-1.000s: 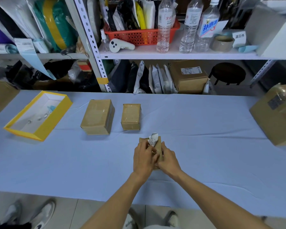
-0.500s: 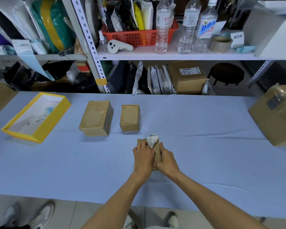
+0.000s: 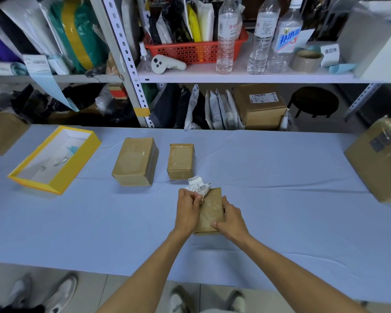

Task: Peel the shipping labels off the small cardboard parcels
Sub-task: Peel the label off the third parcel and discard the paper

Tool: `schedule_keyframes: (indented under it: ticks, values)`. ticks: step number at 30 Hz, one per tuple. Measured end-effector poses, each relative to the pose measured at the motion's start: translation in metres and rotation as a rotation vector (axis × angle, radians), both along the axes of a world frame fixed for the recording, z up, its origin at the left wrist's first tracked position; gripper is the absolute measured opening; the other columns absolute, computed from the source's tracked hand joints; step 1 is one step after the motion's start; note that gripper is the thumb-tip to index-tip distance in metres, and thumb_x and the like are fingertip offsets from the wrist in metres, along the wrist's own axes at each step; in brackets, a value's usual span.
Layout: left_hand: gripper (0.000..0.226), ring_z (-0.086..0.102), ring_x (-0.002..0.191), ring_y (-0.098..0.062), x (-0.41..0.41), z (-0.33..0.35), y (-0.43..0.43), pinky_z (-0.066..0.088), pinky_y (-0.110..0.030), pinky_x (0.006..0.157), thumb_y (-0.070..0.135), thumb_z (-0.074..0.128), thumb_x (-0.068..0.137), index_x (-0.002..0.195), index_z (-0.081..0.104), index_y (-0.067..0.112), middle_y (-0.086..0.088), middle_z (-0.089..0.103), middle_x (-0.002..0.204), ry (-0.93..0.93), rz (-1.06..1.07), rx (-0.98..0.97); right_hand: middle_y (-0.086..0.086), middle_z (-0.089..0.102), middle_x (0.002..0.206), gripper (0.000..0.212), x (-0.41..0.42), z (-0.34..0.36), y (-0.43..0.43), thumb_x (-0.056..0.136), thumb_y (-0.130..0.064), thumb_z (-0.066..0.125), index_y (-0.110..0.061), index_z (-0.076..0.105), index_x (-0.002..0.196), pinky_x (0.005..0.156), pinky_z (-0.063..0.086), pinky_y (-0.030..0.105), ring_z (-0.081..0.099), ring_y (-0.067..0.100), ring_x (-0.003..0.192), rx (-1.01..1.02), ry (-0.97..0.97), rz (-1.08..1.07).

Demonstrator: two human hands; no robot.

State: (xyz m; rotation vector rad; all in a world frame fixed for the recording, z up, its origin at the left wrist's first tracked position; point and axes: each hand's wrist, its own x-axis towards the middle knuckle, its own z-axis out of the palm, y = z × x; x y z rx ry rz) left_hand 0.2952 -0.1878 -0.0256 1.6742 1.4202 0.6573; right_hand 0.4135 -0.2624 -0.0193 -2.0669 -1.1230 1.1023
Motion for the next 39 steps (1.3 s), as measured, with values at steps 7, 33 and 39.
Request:
schedule_keyframes:
  ticks: [7,33,39]
  values:
    - [0.019,0.057,0.093,-0.020,-0.016,-0.005,0.009,0.042,-0.027,0.077,0.019,0.049,0.097,0.095,0.061,0.005,-0.007,0.061,0.102,-0.210,0.374,-0.143,0.000,0.065,0.103,0.060,-0.002,-0.004,-0.003,0.066,-0.005,0.071,-0.011,0.051,0.121,0.075,0.059,0.038,0.065,0.017,0.091,0.076,0.083,-0.072]
    - [0.014,0.065,0.089,-0.031,-0.016,-0.013,-0.007,0.059,-0.034,0.070,0.009,0.053,0.095,0.092,0.062,-0.001,-0.010,0.063,0.092,-0.288,0.366,-0.343,0.009,0.053,0.112,0.025,0.002,0.012,0.011,0.097,-0.022,0.050,-0.018,0.040,0.120,0.079,0.045,0.029,0.055,0.014,0.092,0.084,-0.202,-0.002]
    - [0.019,0.067,0.088,-0.029,-0.013,-0.012,-0.009,0.059,-0.040,0.078,0.016,0.053,0.096,0.093,0.064,0.002,-0.012,0.066,0.094,-0.243,0.315,-0.339,0.007,0.045,0.118,0.091,-0.015,0.018,0.018,0.068,-0.059,0.075,-0.016,0.027,0.132,0.072,0.040,0.033,0.055,0.036,0.105,-0.074,-0.300,-0.008]
